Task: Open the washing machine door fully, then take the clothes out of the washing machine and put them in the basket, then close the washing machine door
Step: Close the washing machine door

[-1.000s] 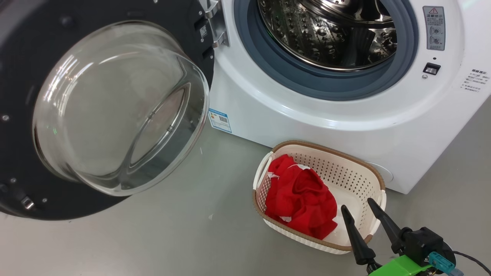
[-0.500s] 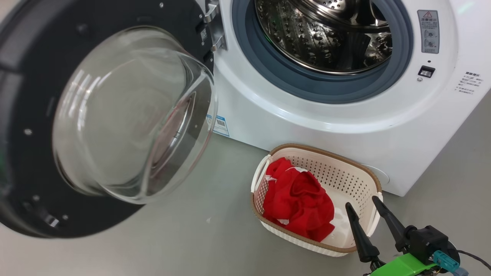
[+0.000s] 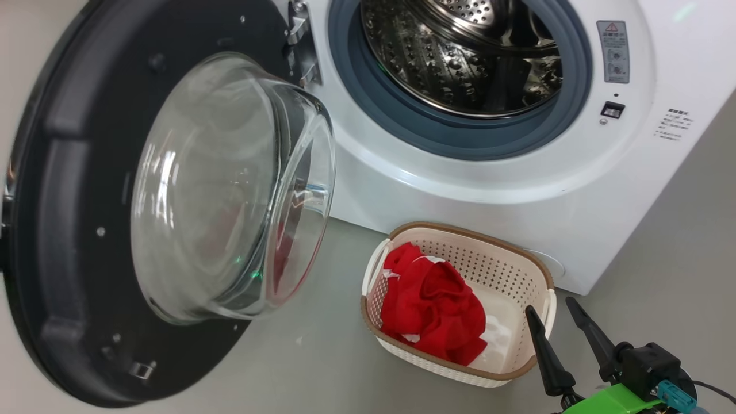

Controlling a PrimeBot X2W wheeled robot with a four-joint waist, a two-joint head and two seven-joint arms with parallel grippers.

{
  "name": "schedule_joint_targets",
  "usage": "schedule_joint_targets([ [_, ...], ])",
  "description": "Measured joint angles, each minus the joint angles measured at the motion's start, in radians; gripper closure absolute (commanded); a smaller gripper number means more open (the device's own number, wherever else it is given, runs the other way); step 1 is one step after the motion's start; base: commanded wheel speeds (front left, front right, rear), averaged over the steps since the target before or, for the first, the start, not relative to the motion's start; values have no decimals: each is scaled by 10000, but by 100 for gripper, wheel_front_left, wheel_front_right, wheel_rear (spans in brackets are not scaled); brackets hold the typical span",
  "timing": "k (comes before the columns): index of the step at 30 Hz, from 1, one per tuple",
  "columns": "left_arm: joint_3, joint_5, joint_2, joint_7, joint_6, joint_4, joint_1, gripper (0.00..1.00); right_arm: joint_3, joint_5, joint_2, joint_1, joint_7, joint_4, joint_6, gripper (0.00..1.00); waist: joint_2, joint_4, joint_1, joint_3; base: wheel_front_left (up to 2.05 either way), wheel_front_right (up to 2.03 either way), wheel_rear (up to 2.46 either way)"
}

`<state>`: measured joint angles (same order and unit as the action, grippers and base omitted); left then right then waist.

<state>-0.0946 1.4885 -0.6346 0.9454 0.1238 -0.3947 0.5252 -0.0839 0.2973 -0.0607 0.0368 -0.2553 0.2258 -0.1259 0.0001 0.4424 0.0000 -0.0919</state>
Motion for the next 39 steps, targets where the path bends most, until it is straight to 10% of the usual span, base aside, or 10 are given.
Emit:
schedule_joint_targets([
  [39, 1227, 543, 861, 364, -2, 3241, -582, 100, 105, 0, 102, 32, 0, -73, 0, 0, 0, -1289, 0, 155, 0, 0, 0],
])
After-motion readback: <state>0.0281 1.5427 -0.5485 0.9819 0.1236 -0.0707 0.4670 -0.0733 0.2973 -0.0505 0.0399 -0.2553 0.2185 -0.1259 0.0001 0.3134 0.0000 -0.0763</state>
